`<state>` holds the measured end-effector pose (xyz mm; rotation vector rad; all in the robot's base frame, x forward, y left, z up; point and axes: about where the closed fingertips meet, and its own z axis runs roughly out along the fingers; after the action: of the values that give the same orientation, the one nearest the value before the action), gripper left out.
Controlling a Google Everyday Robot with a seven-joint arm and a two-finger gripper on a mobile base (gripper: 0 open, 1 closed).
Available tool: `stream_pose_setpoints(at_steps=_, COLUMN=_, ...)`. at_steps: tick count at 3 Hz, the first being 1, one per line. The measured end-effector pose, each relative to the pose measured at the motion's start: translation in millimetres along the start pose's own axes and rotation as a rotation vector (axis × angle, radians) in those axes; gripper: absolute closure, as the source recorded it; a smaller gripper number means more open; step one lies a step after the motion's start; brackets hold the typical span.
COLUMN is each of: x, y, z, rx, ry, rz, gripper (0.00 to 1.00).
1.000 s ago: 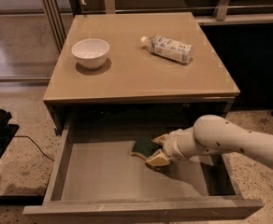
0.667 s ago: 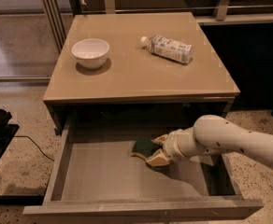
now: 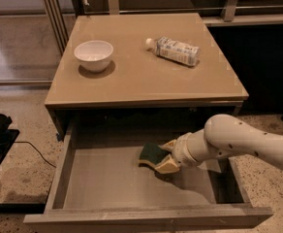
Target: Pick sponge from top drawer and place on counter
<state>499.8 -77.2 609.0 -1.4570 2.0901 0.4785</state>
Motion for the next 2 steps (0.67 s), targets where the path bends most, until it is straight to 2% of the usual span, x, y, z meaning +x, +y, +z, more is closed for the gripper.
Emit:
stream_pose_setpoints(at_steps=1, x=-13, y=4, z=-39, rx=-0.011, ry=-0.009, rz=-0.022, gripper=1.0)
stream_pose_setpoints(at_steps=2, x=-37, y=5, z=-94, rx=0.003, ry=-0.04, rz=-0.051, gripper=1.0)
